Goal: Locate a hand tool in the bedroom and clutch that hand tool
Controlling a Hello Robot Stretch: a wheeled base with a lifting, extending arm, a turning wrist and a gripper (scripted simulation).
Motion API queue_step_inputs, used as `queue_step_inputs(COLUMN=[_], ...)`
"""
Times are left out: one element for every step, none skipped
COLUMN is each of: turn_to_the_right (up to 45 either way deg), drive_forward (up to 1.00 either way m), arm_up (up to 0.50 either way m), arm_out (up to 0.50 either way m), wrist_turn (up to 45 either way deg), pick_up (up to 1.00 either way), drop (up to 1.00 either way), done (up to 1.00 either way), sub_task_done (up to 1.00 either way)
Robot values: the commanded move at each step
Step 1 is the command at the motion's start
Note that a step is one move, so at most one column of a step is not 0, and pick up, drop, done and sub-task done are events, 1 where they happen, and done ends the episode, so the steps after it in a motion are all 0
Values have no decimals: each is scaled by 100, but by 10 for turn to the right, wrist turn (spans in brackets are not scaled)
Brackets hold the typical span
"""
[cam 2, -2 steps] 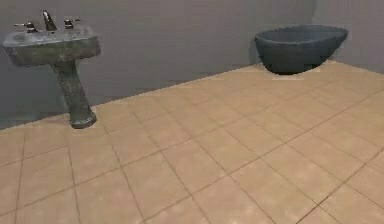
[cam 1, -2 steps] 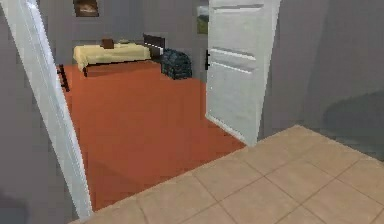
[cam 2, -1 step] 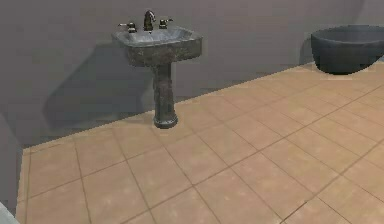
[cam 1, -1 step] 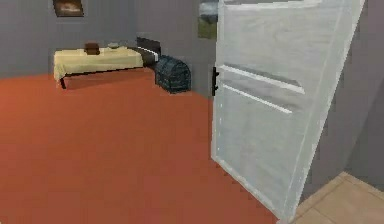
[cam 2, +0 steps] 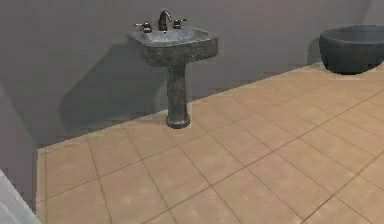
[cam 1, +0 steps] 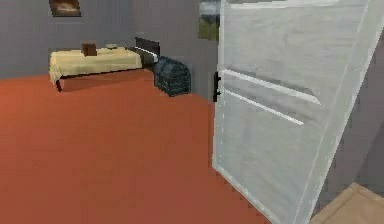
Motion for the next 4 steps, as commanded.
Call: queue_step_inputs(turn_to_the_right=[-330, 0, -30, 0], drive_forward=[0, 100, 0, 55], arm_up=[0, 0, 0, 0], arm_out=[0, 0, 0, 0], wrist_turn=[0, 0, 0, 0], pick_up=[0, 0, 0, 0], drop=[0, 0, 0, 0], done=[0, 0, 0, 0], sub_task_done=[0, 0, 0, 0])
